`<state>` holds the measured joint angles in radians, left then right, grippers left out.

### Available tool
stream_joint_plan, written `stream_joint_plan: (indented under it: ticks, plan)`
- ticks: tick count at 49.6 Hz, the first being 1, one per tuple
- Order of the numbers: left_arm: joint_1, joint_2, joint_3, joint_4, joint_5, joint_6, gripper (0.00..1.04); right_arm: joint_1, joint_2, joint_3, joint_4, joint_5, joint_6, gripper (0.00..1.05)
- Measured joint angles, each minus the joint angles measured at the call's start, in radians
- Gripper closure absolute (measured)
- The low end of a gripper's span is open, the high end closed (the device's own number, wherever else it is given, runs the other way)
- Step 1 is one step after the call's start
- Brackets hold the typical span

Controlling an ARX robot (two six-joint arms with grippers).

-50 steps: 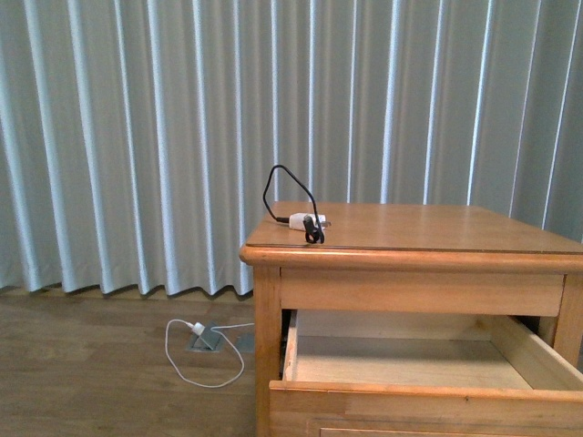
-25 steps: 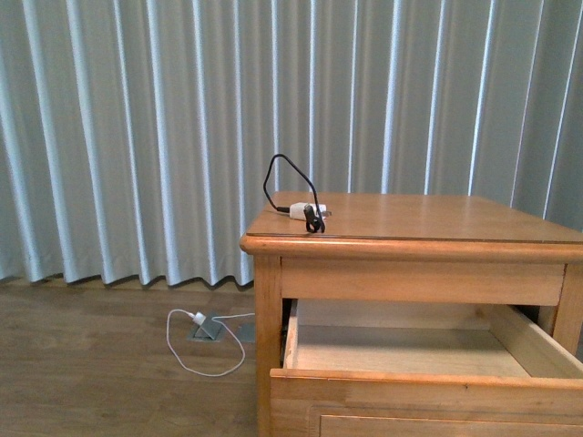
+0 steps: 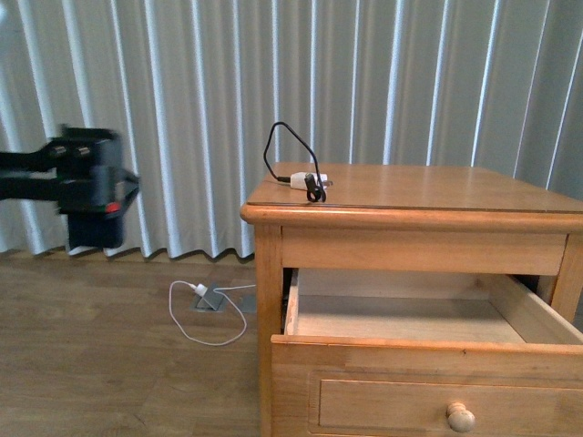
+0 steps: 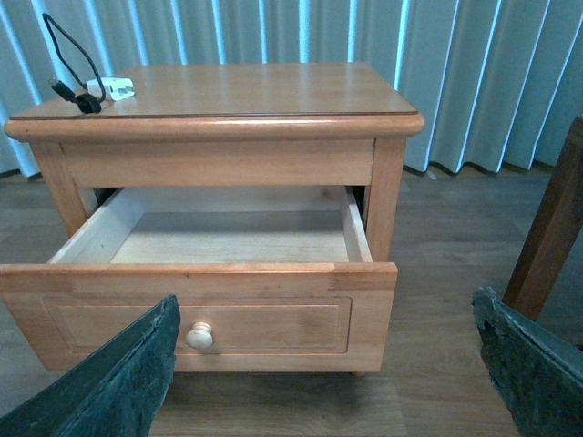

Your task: Put charger into drawer

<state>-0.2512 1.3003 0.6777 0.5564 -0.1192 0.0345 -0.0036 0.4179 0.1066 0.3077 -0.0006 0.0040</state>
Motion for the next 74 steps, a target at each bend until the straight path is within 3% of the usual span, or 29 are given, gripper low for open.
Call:
stream_joint_plan:
  ticks: [23, 37, 62, 74]
  plan:
    - [-0.090, 0.520, 0.656, -0.109, -0.088, 0.048, 0.06, 0.000, 0.000, 0.000, 0.000, 0.000, 0.000, 0.09]
    - [-0.144, 0.883, 1.162, -0.271, -0.184, 0.058, 0.06, 0.000, 0.000, 0.000, 0.000, 0.000, 0.000, 0.09]
    - [-0.179, 1.255, 1.736, -0.509, -0.257, 0.034, 0.06, 0.000, 0.000, 0.000, 0.000, 0.000, 0.000, 0.09]
    - [-0.177, 1.271, 1.768, -0.510, -0.266, 0.026, 0.48, 0.000, 0.000, 0.000, 0.000, 0.000, 0.000, 0.09]
